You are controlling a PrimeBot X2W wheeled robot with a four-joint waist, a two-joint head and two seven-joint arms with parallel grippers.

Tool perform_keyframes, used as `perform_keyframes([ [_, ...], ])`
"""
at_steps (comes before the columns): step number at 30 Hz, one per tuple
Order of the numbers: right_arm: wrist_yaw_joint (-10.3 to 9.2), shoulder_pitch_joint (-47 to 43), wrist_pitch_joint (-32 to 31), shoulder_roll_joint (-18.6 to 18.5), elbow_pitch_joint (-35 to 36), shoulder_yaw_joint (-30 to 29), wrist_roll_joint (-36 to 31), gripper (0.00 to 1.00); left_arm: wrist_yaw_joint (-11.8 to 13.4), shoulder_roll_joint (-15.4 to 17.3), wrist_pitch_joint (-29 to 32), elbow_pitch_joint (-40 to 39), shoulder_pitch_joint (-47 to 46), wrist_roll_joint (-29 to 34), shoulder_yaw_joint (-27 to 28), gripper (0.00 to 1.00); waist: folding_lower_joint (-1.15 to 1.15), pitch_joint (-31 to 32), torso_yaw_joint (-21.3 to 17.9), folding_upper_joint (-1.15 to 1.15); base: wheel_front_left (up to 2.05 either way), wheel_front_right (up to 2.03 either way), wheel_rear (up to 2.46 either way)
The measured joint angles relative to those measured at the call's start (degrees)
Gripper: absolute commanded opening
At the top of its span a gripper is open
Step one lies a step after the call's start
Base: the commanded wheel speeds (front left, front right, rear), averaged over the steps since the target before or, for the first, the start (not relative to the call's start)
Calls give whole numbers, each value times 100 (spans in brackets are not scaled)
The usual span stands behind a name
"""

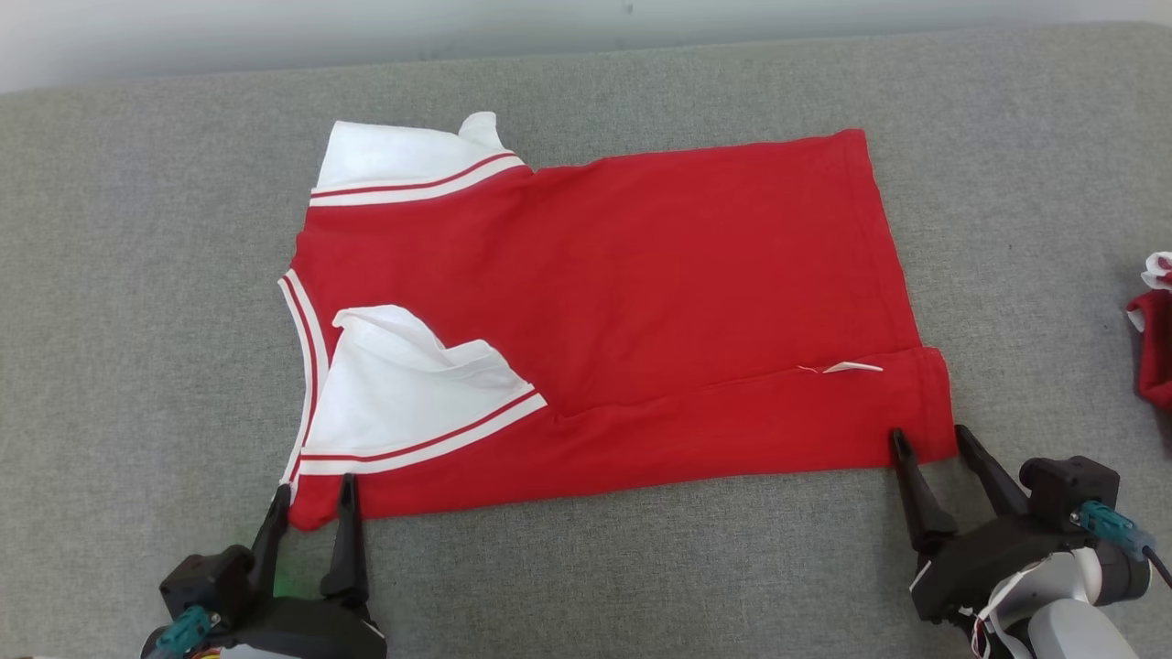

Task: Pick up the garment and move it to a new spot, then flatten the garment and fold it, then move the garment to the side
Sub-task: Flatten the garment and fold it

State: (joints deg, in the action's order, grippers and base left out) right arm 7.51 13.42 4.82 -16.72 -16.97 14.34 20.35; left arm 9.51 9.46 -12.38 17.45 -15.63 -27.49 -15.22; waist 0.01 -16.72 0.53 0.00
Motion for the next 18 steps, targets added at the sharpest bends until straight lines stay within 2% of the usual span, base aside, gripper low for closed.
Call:
perform_keyframes([
  [3,0,107,23,-4,-129,93,111,100,-64,-35,71,68,-63,-135,4,100,0,-24,-2,0,0,0,0],
  [4,0,138,12,-5,-164,131,174,96,-87,-38,73,81,-78,-141,1,94,-1,-26,-1,0,0,0,0],
  [5,-1,165,-10,-12,-197,172,252,82,-105,-43,97,96,-87,-168,-4,62,-1,-27,1,0,0,0,0],
  [6,-2,194,-21,-27,-226,202,310,44,-136,-41,115,109,-99,-196,-3,35,-1,-30,3,-1,0,0,0],
  [7,-2,228,-18,-45,-246,238,341,28,-135,-40,121,122,-111,-212,1,19,-1,-33,5,-1,0,0,0],
  [8,-2,258,-15,-54,-264,271,397,0,-136,-36,153,141,-119,-218,-4,0,-1,-34,4,0,0,0,0],
  [18,1,298,-8,-207,-287,471,837,0,-336,-21,486,-136,-36,-522,-36,0,0,4,38,0,0,0,0],
])
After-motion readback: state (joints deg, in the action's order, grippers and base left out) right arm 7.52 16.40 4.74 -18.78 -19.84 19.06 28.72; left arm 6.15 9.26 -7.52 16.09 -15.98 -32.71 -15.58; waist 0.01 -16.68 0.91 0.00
